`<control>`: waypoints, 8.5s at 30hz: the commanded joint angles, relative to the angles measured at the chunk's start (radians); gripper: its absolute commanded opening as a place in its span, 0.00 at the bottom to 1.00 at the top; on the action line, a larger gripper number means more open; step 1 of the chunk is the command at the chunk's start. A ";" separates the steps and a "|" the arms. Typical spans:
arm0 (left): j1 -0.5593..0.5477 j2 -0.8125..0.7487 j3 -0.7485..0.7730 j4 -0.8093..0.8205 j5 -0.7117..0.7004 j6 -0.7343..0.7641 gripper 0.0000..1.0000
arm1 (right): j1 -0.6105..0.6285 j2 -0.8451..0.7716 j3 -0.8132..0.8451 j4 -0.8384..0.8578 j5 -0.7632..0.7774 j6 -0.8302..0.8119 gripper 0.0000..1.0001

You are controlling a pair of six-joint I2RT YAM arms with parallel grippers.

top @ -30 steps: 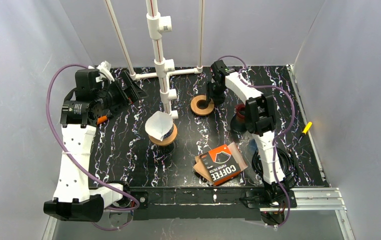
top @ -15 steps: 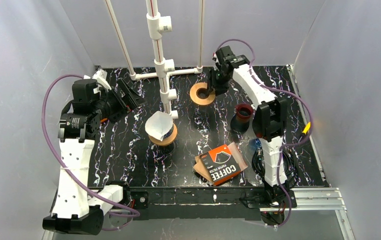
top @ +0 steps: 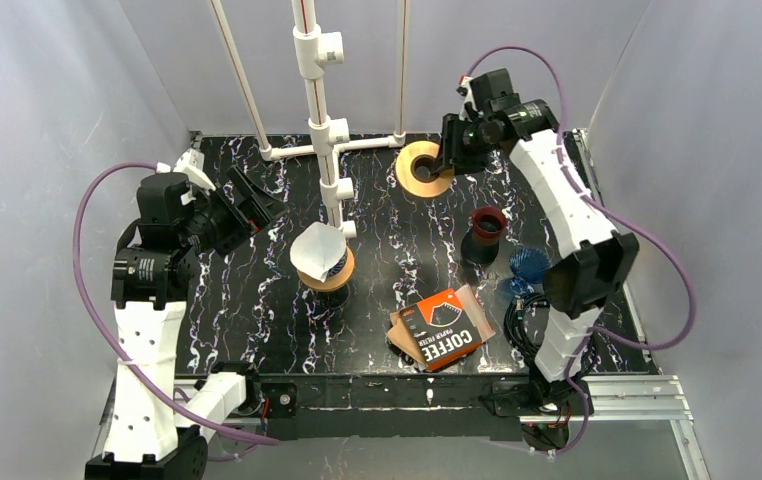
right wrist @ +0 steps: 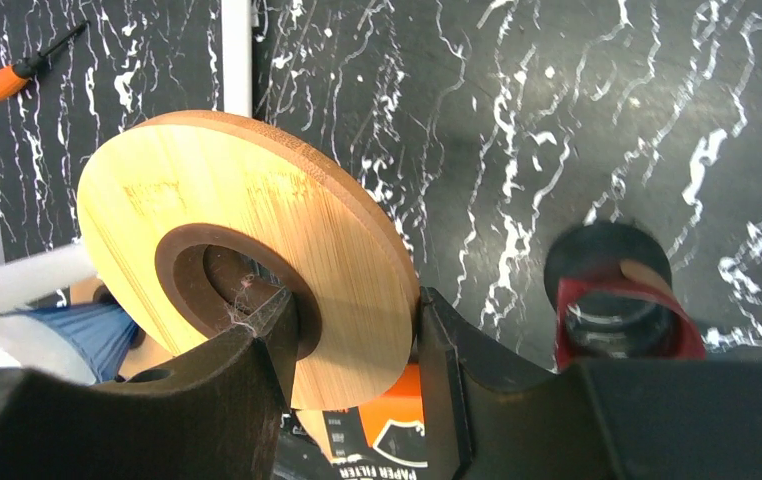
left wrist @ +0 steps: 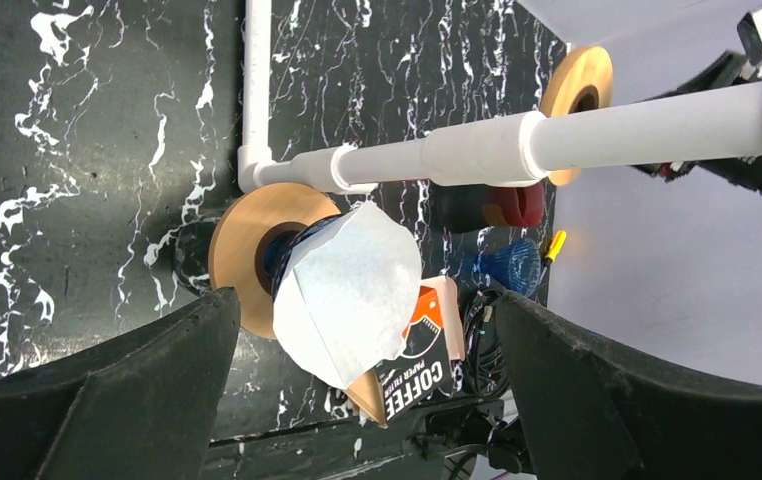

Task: Place the coffee filter in the dripper
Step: Place the dripper holder onto the coffee server, then pick up the coffee dripper from the center of the board, then place the coffee dripper on the coffee server.

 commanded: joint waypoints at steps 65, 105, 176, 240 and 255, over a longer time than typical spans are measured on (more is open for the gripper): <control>0.006 0.028 -0.036 0.205 0.184 0.087 0.98 | -0.256 -0.162 -0.452 -0.021 0.206 -0.109 0.66; 0.006 -0.093 -0.017 0.145 0.096 0.235 0.98 | -0.287 -0.578 -0.727 0.004 0.379 0.116 0.99; 0.006 -0.006 -0.148 0.081 0.073 0.098 0.98 | -0.523 -0.579 -1.022 0.075 0.341 0.206 0.01; 0.006 -0.036 -0.223 0.390 0.007 0.087 0.99 | -0.472 -0.413 -0.542 0.141 -0.251 -0.033 0.01; 0.006 -0.015 -0.189 0.364 -0.008 0.150 0.99 | -0.414 -0.405 -0.640 0.193 -0.154 -0.001 0.01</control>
